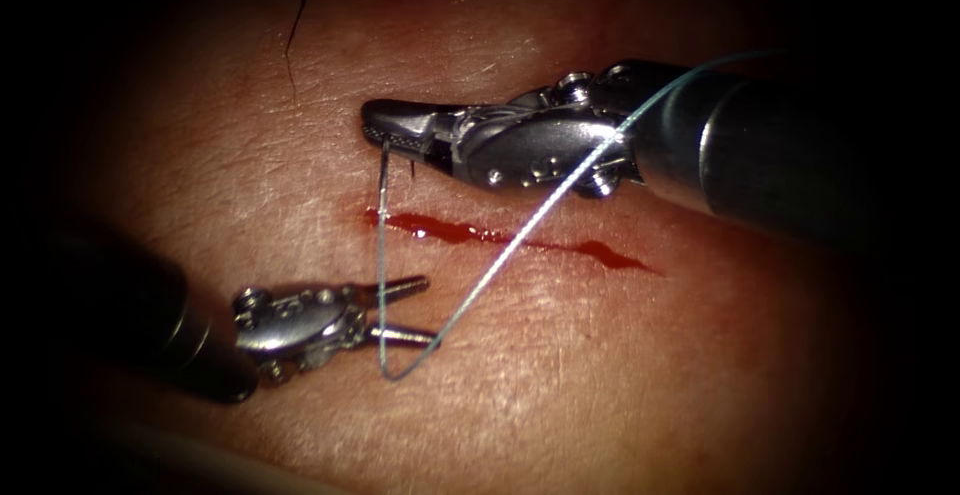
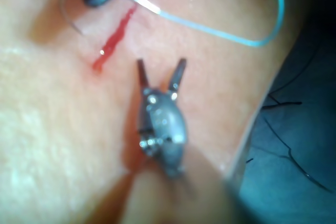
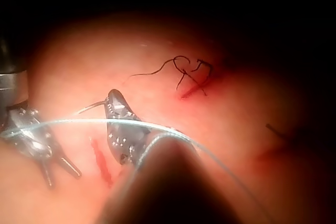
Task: Wound Closure
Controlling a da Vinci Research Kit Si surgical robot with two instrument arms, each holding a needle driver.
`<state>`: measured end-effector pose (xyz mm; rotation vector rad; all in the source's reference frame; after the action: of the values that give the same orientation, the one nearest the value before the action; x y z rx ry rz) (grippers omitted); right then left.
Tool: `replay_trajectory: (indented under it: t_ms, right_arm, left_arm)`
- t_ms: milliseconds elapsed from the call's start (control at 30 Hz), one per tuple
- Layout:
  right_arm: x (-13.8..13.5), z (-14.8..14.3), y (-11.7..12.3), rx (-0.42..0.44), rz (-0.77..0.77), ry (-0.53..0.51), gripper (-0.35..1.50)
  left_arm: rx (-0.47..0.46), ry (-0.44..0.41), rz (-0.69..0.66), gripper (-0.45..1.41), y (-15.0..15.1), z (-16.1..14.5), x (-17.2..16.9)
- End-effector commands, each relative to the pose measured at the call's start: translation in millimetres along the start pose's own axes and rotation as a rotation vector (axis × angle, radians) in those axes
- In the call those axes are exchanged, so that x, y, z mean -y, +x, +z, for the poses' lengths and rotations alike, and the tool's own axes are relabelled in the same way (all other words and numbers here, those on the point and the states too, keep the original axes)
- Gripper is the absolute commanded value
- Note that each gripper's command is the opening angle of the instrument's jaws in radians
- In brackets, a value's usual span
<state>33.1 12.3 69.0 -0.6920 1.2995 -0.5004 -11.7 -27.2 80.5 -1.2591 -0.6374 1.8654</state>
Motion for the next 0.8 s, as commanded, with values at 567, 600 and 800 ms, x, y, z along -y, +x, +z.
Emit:
replay_trajectory:
  t_ms: [567, 600, 800]
  right_arm:
    - [8.5, -0.1, 3.3, -0.070, -0.298, 0.048, -0.35]
    - [8.8, -0.2, 3.4, -0.069, -0.301, 0.055, -0.35]
    - [10.2, -1.4, 3.8, -0.036, -0.282, 0.062, -0.35]
  left_arm:
    - [0.007, -0.010, -0.004, 0.51, -0.9, -0.8, -0.1]
    - [0.006, -0.008, -0.004, 0.51, -0.8, -0.8, -0.1]
    - [0.006, -0.007, -0.005, 0.49, -0.7, -1.0, 0.0]
